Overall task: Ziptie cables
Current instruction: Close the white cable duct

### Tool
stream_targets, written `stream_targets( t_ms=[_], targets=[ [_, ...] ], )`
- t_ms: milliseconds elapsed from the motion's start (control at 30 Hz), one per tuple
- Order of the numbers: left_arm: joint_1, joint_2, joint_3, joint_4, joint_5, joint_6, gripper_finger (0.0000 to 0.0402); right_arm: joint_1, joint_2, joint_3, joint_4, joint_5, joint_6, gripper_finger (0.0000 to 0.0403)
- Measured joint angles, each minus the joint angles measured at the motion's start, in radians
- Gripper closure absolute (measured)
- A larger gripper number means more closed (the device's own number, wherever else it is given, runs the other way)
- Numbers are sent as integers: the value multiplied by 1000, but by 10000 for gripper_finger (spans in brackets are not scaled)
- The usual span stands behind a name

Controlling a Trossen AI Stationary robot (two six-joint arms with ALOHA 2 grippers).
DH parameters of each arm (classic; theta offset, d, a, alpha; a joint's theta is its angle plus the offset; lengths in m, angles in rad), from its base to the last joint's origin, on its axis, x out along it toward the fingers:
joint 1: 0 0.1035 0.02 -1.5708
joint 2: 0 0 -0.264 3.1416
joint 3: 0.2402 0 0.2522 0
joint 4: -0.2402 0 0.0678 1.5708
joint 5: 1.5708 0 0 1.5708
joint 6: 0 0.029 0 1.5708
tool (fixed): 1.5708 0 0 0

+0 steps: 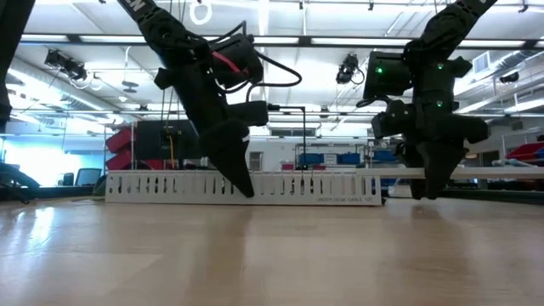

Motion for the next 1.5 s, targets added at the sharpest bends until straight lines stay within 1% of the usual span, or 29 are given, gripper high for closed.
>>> stream_targets(
  t_ms=[333,733,833,933,1067,1167,1500],
  targets=[
    [-32,0,0,24,0,-17,145,0,0,0,5,2,0,174],
    [-50,1,0,91,15,-23,146,0,0,-2,1,3,0,174],
    [-50,3,2,107,21,-6,136,1,0,-2,13,-1,3,174],
    [-50,16,2,113,54,-5,119,1,0,-2,13,-5,3,174],
    [-50,47,6,177,60,-5,98,1,0,0,19,-5,3,174],
    [-50,73,9,244,60,-3,90,1,0,0,18,-4,3,174],
    [-49,193,187,230,56,67,92,1,0,0,11,0,5,174]
  ],
)
